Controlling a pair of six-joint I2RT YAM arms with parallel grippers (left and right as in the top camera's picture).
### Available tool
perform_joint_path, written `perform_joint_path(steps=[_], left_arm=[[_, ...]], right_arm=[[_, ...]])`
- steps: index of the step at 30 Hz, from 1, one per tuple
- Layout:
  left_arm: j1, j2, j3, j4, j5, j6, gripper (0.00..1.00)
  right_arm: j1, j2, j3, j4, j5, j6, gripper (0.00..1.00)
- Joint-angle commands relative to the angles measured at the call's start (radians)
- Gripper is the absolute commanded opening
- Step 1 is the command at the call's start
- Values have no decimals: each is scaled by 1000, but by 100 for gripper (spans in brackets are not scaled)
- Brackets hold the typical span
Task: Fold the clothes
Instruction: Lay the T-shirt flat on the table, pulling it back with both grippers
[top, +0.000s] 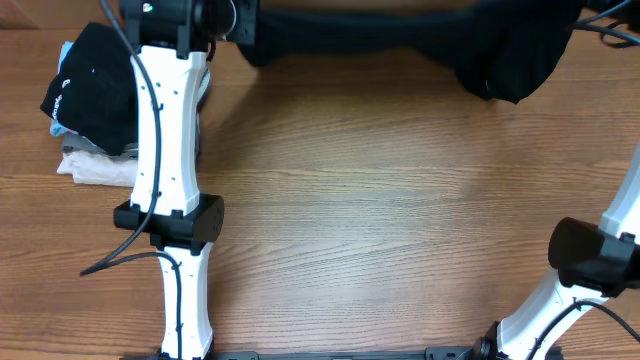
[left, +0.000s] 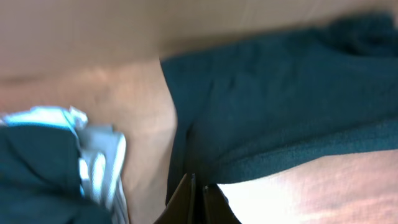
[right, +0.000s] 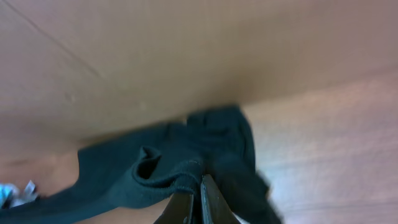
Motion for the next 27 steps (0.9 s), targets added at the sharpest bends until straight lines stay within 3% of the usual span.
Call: perform_joint_path(steps=[1, 6, 13, 18, 22, 27], left_arm=[[5, -18, 10, -43, 24, -32, 4], [5, -20, 10, -154, 94, -74, 4], [-8, -27, 10, -154, 243, -74, 4], [-20, -55, -27, -154, 242, -74, 4], [-21, -143, -201, -154, 177, -82, 4], [-27, -262, -497, -154, 148, -121, 4]], right_arm=[[3, -33, 10, -40, -35, -21, 4], [3, -37, 10, -219, -43, -84, 4], [2, -57, 10, -440, -16, -115, 4], [2, -105, -24, -460, 8, -95, 4], [2, -191, -125, -460, 39, -77, 4], [1, -349, -394, -460, 61, -69, 4]])
